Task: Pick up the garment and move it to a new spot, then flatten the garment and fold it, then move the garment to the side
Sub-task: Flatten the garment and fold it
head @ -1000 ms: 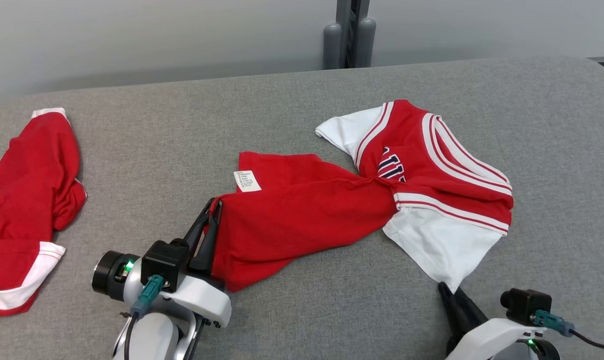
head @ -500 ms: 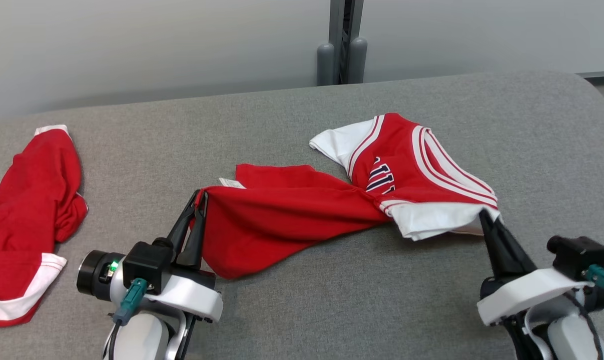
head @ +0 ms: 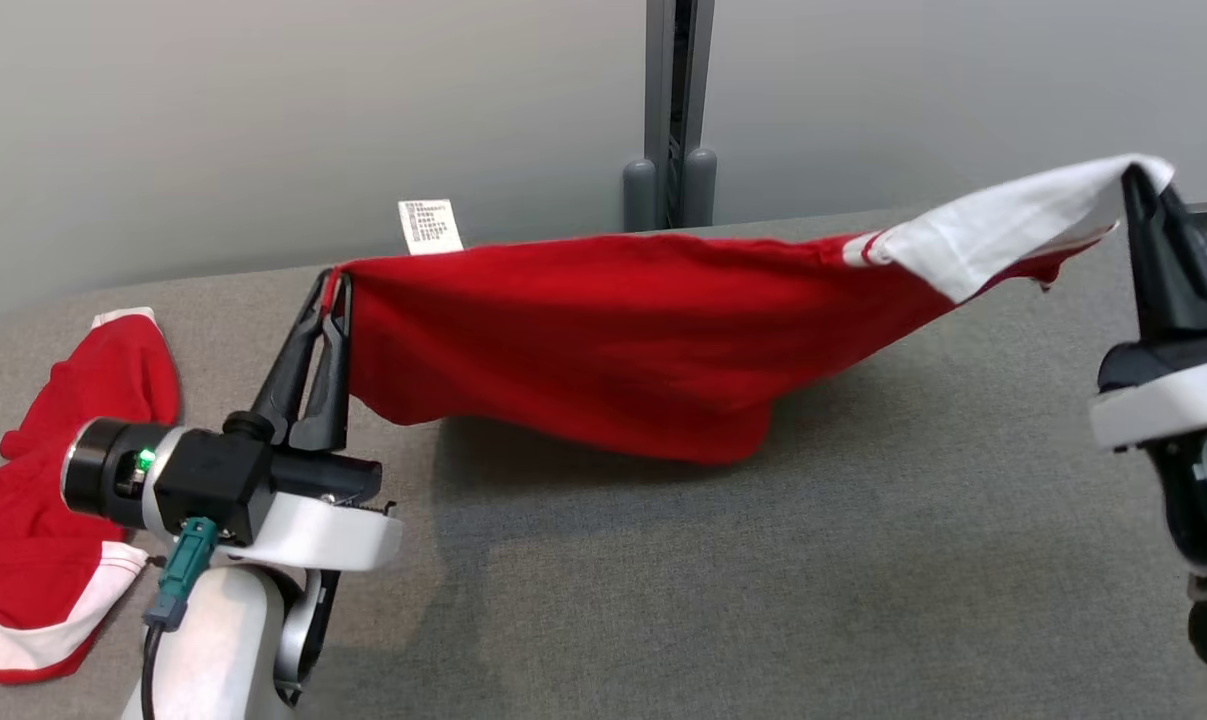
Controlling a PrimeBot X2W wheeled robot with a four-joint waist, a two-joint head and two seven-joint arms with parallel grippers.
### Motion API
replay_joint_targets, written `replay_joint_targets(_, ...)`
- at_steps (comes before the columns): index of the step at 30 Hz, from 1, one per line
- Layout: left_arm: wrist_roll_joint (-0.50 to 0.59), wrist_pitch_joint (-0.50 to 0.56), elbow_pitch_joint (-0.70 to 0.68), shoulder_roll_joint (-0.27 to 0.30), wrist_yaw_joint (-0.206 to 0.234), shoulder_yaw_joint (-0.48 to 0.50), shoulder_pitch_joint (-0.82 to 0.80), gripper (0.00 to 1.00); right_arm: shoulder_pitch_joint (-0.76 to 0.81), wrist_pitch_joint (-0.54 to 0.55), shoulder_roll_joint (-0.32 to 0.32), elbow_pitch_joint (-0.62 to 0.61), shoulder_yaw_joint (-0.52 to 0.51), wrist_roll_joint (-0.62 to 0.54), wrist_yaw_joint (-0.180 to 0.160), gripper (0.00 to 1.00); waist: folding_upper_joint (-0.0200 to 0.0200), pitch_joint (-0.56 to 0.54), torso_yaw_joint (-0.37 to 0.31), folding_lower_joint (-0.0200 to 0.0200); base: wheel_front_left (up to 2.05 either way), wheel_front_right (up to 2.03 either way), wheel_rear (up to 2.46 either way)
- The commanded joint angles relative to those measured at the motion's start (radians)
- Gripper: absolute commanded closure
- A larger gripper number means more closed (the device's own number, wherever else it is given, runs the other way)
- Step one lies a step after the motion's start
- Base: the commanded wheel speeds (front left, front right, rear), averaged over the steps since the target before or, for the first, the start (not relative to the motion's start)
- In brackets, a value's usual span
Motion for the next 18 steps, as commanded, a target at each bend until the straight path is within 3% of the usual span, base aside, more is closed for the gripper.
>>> replay_joint_targets(1,0.005,-0.001,-0.006,0.006,-0.003,0.007,-0.017,1.00,-0.018,0.004,-0.006,-0.005,-0.009,-0.007,0.001,1.00,-0.0001,-0.008,-0.001,0.0000,0.00,0.00,0.00)
replay_joint_targets(10,-0.015,0.000,0.026,0.049,-0.056,0.039,-0.131,1.00,-0.192,0.049,0.006,-0.049,-0.019,-0.030,0.001,1.00,-0.0001,-0.038,-0.006,0.0000,0.00,0.00,0.00)
replay_joint_targets(18,-0.039,0.052,0.057,0.089,-0.090,0.044,-0.197,1.00,-0.244,0.066,0.010,-0.044,0.014,-0.037,0.001,1.00,-0.0001,-0.041,-0.012,0.0000,0.00,0.00,0.00)
